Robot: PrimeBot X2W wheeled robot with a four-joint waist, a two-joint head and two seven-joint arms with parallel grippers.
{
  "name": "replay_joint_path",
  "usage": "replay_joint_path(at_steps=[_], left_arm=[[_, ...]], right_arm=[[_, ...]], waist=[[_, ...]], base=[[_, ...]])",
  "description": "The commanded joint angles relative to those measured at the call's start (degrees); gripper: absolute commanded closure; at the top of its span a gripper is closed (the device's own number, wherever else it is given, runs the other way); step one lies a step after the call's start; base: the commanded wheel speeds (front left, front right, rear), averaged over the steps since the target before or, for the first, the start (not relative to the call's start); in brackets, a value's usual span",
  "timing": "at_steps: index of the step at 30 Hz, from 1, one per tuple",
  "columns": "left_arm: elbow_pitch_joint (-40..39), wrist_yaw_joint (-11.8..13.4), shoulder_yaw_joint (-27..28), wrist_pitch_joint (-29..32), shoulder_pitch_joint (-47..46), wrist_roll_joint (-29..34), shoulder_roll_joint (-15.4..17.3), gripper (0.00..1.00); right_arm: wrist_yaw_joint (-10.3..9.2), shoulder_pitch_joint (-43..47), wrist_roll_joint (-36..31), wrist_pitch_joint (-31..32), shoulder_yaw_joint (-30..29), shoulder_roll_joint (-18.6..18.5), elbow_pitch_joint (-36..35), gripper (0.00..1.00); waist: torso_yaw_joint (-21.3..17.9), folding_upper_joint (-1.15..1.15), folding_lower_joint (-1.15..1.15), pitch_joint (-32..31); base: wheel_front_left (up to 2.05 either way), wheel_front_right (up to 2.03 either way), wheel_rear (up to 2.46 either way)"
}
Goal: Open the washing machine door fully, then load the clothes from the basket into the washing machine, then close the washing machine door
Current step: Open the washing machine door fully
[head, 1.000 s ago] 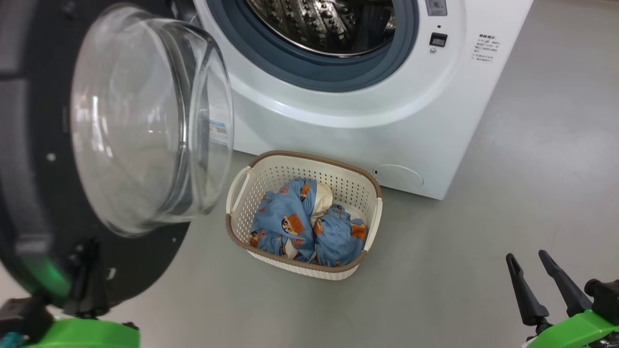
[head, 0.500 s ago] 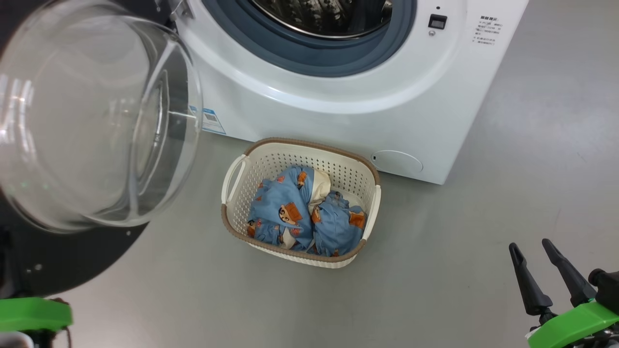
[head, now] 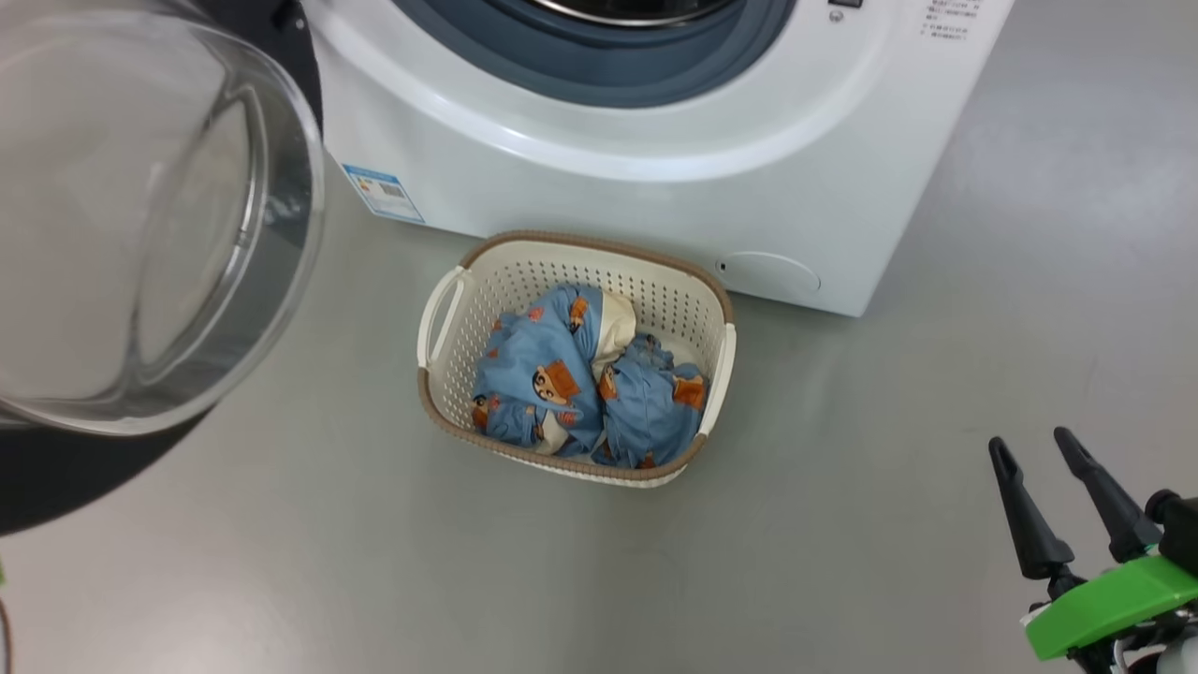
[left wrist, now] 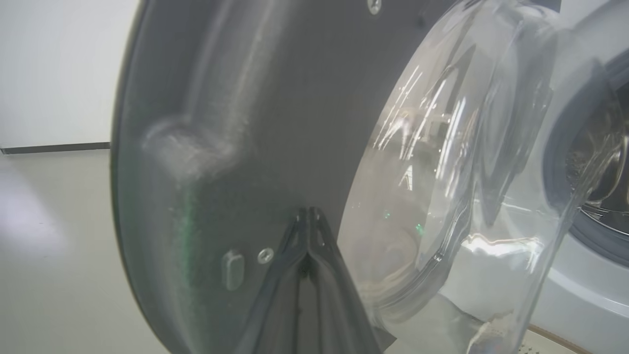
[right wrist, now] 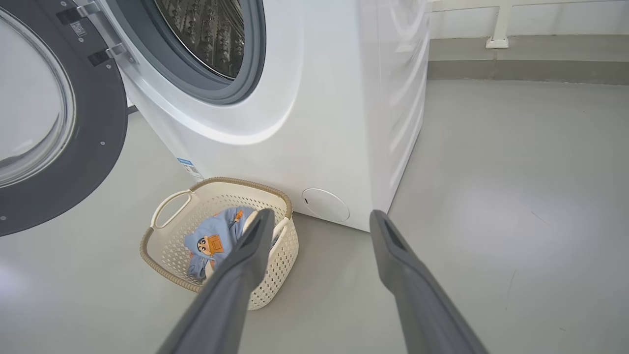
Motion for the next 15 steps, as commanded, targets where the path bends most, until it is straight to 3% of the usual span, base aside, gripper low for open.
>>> replay_joint_path(at_steps=[1,15], left_arm=[[0.0,0.0,3.2,-0.4,-2.8,0.8,4.5,1.00],[13.6,-3.5,10.2,-0.4,-14.3,5.1,12.0,1.00]], right_arm=[[0.09,-0.9,-0.6,-0.7,1.3,-1.3,-1.4,0.00],[0.09,-4.4,-1.2,-0.7,1.2,-2.1,-2.0,0.00]], waist=[[-0.3,0.00,0.00,1.4],[-1.6,0.00,0.00,7.6]], base=[[0.00,0.00,0.00],[0.00,0.00,0.00]])
